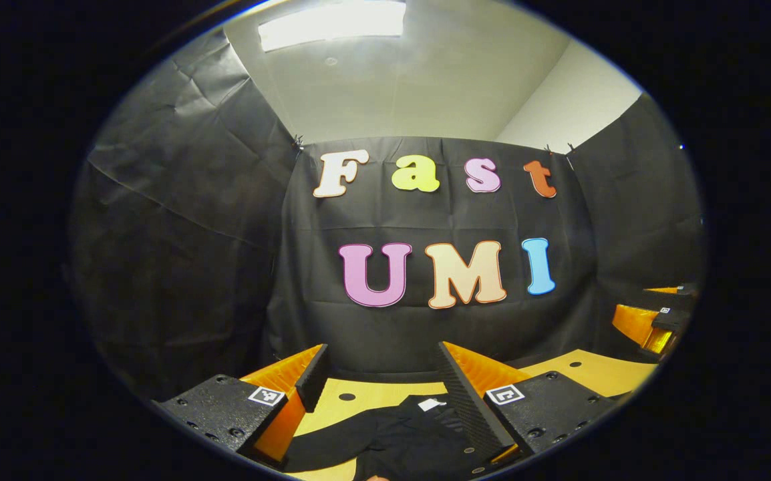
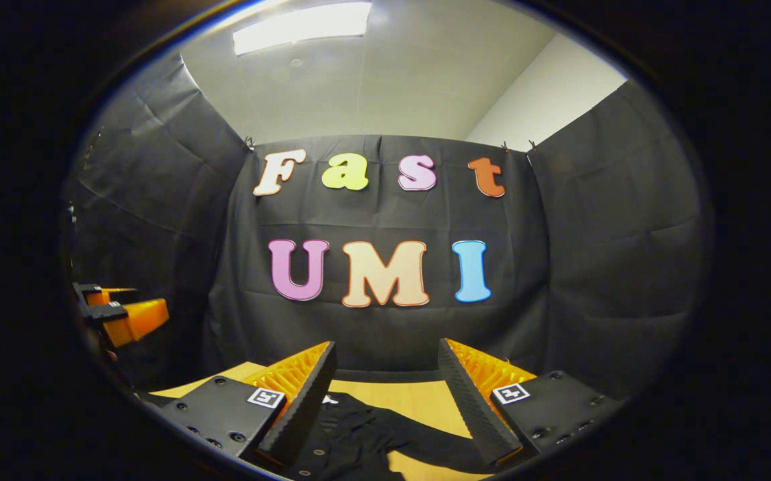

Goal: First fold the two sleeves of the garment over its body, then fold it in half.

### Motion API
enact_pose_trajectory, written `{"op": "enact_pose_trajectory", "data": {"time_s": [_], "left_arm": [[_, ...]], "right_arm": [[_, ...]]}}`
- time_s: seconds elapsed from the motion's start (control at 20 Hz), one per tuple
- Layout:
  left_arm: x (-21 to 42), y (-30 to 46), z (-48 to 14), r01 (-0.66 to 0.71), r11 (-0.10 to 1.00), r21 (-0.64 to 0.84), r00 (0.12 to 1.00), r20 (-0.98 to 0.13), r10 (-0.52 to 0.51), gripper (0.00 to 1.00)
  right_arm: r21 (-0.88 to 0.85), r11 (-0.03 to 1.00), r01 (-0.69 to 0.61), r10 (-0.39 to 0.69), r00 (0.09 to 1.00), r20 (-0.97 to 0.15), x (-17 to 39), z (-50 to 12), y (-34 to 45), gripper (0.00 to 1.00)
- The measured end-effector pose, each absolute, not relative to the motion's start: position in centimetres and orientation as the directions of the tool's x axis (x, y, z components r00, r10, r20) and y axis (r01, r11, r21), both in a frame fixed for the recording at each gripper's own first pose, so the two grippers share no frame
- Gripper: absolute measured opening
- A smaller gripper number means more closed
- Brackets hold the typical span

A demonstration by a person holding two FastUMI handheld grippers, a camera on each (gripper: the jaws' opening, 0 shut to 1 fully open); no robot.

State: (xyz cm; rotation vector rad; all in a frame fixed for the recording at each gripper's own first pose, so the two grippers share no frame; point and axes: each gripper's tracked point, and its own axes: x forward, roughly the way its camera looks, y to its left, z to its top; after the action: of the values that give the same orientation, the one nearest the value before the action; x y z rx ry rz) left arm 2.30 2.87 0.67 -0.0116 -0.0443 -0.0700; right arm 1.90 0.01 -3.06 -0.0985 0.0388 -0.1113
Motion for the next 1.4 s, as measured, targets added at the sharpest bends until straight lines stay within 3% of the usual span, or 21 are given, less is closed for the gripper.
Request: {"op": "enact_pose_trajectory", "data": {"time_s": [0.75,1.05,1.4], "left_arm": [[1.0,2.8,0.8,-0.01,0.999,0.05,1.0,0.028,0.008,0.93],[0.8,2.3,0.4,-0.021,0.998,0.056,1.0,0.016,0.02,0.93],[0.5,1.0,0.0,-0.042,0.997,0.066,0.999,0.001,0.042,0.93]], "right_arm": [[-0.229,0.938,0.26,-0.314,0.917,-0.247,3.4,-13.4,-17.1,0.98],[-0.246,0.922,0.298,-0.378,0.829,-0.412,2.4,-20.2,-22.9,0.98],[-0.24,0.928,0.285,-0.372,0.679,-0.633,-0.5,-28.7,-26.7,0.98]]}}
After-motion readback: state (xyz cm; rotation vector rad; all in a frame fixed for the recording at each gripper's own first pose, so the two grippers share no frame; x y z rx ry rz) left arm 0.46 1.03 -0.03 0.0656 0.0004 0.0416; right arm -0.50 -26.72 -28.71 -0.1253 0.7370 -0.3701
